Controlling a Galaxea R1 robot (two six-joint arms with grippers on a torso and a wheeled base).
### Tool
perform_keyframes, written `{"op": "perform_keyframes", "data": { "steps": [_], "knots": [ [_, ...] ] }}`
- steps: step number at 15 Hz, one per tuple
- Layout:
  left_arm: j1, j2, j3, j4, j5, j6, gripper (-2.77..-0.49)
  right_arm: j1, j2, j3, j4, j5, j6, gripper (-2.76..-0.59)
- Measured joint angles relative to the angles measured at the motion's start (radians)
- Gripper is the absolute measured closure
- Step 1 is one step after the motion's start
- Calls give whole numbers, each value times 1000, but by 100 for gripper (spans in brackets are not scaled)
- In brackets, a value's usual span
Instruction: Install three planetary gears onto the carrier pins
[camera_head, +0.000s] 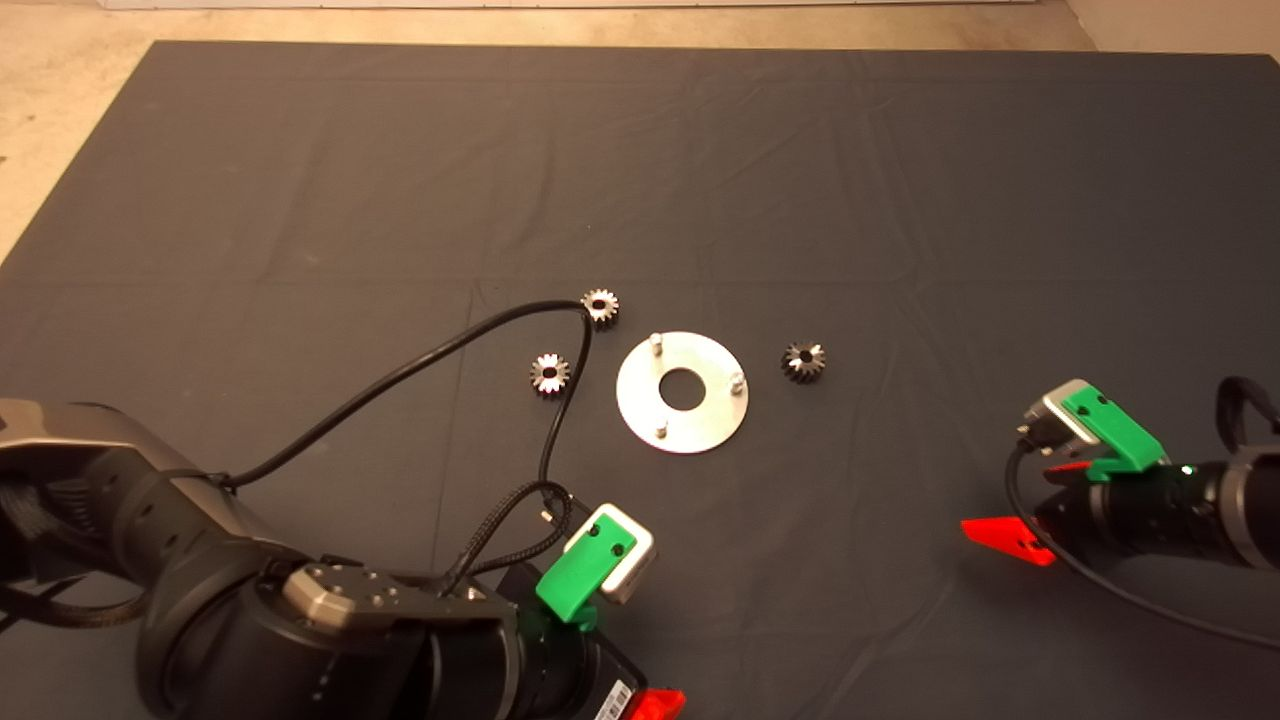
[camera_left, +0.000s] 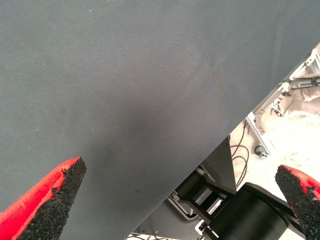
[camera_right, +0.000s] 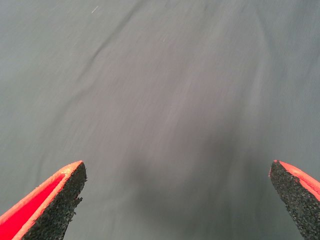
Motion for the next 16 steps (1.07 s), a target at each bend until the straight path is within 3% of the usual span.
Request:
{"op": "perform_keyframes", "data": {
  "steps": [8, 12, 16],
  "knots": [
    [8, 49, 0, 3, 0, -1, -275, 6, 232, -164, 0, -6, 42, -275],
    [9, 57, 0, 5, 0, -1, -275, 51, 271, -254, 1, -8, 43, -275],
    [36, 60, 0, 16, 0, -2, -275, 93, 283, -274, 10, -8, 39, -275]
  ]
}}
